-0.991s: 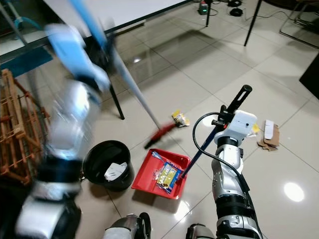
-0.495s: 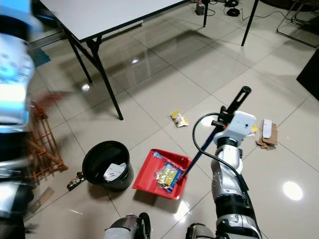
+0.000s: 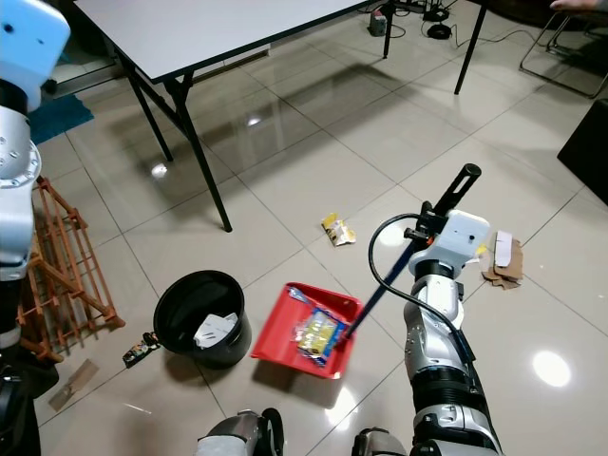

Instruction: Sweep floor

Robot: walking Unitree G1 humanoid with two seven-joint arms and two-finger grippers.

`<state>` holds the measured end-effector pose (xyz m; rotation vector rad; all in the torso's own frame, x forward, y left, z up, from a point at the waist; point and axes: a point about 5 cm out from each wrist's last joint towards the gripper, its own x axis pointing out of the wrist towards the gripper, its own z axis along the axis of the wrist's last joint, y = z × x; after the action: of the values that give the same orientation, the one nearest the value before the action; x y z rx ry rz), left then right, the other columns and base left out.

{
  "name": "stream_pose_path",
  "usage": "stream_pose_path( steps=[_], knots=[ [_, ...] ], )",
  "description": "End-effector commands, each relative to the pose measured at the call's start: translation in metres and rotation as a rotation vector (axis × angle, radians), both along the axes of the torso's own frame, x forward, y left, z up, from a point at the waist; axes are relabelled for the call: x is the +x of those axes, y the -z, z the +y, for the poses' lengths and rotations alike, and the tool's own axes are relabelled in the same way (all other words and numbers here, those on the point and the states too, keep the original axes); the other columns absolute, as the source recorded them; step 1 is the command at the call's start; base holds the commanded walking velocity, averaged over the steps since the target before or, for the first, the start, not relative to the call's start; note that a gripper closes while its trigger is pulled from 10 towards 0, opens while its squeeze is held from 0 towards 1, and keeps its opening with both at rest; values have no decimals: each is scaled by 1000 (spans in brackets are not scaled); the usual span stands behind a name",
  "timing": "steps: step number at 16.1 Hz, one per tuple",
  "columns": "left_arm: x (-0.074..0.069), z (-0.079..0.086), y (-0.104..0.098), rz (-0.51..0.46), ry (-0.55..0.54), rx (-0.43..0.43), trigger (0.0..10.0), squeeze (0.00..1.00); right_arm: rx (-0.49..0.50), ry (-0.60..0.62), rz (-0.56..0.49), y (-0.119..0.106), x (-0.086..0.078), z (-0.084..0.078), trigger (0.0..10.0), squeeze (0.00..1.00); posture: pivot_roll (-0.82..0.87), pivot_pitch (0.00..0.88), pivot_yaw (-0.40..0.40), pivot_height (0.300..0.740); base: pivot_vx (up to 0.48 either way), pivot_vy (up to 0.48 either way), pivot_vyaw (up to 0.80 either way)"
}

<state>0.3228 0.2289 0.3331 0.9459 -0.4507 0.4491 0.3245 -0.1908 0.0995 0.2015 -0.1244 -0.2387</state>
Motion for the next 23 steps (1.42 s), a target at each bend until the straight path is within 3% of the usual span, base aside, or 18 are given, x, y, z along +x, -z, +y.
stream_pose_path(
  steps=[1, 4, 5, 7, 10, 15, 23],
  knots=[
    [-12, -2, -19, -82, -37, 57, 10000, 0, 5, -7, -46, -9, 5, 1, 10000, 0, 36, 80, 63, 740, 0, 0, 0],
    [-9, -13, -15, -24, 84, -64, 10000, 0, 6, -10, -51, -11, 6, 2, 10000, 0, 36, 80, 63, 740, 0, 0, 0],
    [-6, -29, -13, 29, 232, -190, 10000, 0, 6, -6, -51, -10, 6, 0, 10000, 0, 38, 75, 63, 740, 0, 0, 0],
    [-7, -58, -7, 112, 522, -313, 10000, 0, 4, -5, -47, -9, 5, 0, 10000, 0, 37, 76, 64, 740, 0, 0, 0],
    [-12, -70, -25, 51, 672, -409, 10000, 0, 13, 1, -54, -9, 5, 1, 10000, 0, 28, 74, 72, 740, 0, 0, 0],
    [-21, -71, -49, 0, 732, -363, 10000, 0, 22, 1, -58, -8, 5, 2, 10000, 0, 35, 69, 80, 740, 0, 0, 0],
    [-19, -65, -53, -18, 686, -388, 10000, 0, 23, -1, -57, -7, 5, 1, 10000, 0, 38, 68, 76, 740, 0, 0, 0]
  ],
)
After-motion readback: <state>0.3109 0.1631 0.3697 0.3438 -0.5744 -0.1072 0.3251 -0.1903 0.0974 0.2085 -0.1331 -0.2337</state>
